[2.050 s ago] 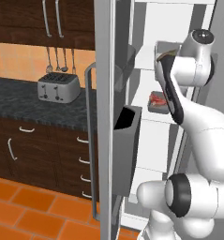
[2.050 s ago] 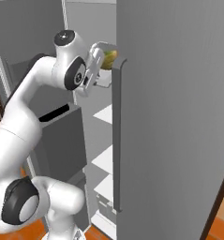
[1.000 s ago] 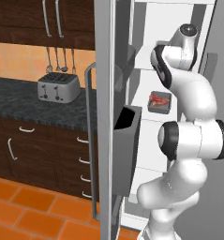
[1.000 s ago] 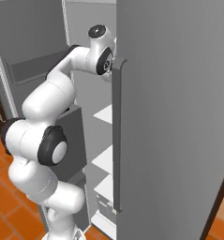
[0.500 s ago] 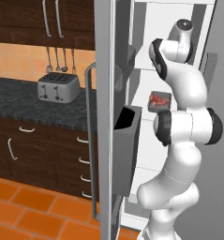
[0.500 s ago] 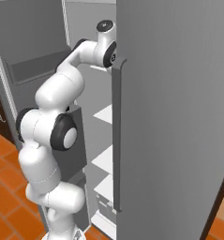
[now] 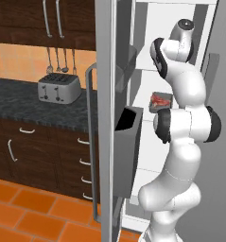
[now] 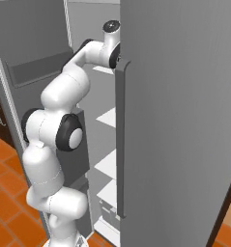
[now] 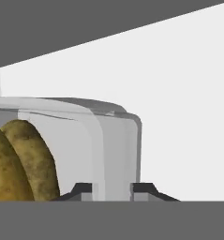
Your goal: Take the meat container that has the steak and place it on the second highest rack of the freezer. Then take the vegetable container that has the potato and cucumber and place it on the highest rack of the freezer.
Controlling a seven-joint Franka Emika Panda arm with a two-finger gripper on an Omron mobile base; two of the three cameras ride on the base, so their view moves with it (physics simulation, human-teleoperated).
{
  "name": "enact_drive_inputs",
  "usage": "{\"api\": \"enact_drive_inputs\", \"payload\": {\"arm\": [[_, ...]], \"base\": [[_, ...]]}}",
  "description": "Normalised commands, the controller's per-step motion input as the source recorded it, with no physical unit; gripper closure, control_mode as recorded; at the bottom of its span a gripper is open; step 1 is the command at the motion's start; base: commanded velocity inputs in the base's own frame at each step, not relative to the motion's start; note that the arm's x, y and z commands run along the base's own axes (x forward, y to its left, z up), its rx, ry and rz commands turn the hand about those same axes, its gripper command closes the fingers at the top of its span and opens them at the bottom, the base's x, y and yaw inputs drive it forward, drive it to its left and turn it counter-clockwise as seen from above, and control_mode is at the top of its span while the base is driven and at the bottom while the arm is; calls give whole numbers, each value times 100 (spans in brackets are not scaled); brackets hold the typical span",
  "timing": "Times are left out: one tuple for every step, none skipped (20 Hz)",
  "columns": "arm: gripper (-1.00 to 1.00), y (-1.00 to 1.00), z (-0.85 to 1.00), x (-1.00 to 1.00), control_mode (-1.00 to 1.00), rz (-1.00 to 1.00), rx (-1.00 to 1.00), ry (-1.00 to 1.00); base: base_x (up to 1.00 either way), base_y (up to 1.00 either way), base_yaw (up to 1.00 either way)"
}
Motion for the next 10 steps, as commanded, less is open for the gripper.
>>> {"api": "enact_drive_inputs", "payload": {"arm": [[-100, 0, 0, 0, -100, 0, 0, 0], [-100, 0, 0, 0, -100, 0, 0, 0], [-100, 0, 0, 0, -100, 0, 0, 0], [-100, 0, 0, 0, -100, 0, 0, 0], [-100, 0, 0, 0, -100, 0, 0, 0], [-100, 0, 0, 0, -100, 0, 0, 0], [-100, 0, 0, 0, -100, 0, 0, 0], [-100, 0, 0, 0, -100, 0, 0, 0], [-100, 0, 3, -9, -100, 0, 0, -3], [-100, 0, 19, -46, -100, 0, 0, -15]], "base": [[0, 0, 0], [0, 0, 0], [0, 0, 0], [0, 0, 0], [0, 0, 0], [0, 0, 0], [0, 0, 0], [0, 0, 0], [0, 0, 0], [0, 0, 0]]}}
